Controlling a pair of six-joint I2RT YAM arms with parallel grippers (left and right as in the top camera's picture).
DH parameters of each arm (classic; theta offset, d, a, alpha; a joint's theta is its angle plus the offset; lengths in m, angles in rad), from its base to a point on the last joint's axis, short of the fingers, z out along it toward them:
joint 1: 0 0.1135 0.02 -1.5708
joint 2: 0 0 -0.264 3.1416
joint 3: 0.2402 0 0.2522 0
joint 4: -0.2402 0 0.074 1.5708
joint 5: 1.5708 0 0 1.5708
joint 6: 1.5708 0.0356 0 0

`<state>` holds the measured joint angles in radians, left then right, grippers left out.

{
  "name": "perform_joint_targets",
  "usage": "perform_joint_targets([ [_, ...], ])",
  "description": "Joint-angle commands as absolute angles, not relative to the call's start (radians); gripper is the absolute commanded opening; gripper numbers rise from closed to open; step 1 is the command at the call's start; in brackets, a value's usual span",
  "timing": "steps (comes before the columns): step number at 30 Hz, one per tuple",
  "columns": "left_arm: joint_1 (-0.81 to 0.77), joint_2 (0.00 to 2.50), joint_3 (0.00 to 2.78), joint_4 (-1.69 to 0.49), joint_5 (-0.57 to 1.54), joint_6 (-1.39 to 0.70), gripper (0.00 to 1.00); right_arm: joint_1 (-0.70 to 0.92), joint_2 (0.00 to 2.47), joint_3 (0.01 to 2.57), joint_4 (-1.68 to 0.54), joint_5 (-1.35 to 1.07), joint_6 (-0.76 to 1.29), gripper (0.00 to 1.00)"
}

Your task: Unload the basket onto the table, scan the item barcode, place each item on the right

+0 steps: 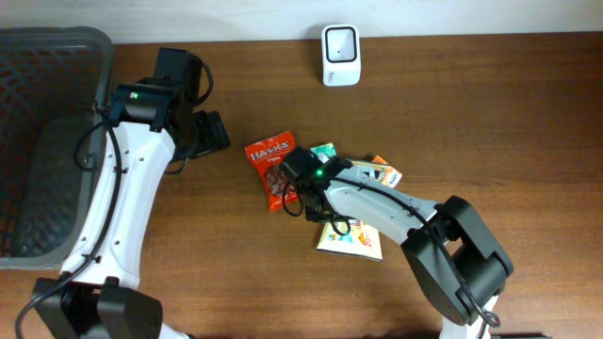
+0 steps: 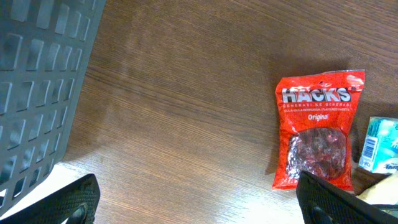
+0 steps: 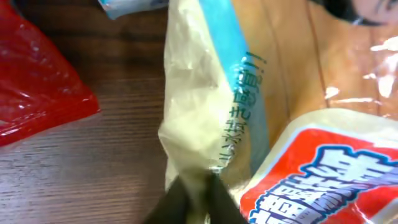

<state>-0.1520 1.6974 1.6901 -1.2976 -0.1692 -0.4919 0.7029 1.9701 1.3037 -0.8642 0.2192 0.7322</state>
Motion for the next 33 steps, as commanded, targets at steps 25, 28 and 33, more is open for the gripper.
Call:
perform_joint_targets([
  [25,-0.154,1.707,1.684,-1.314,-0.168,-0.503,0.99,0.517,1.841,1.473,-0.990,-0.297,0.487,0.84],
  [28,-0.154,1.708,1.668,-1.318,-0.016,-0.371,0.99,0.516,1.841,1.473,-0.981,-0.296,0.486,0.85],
  [33,-0.154,1.724,1.492,-1.251,0.252,-0.153,0.99,0.437,1.841,1.488,-0.982,-0.333,0.485,0.95],
])
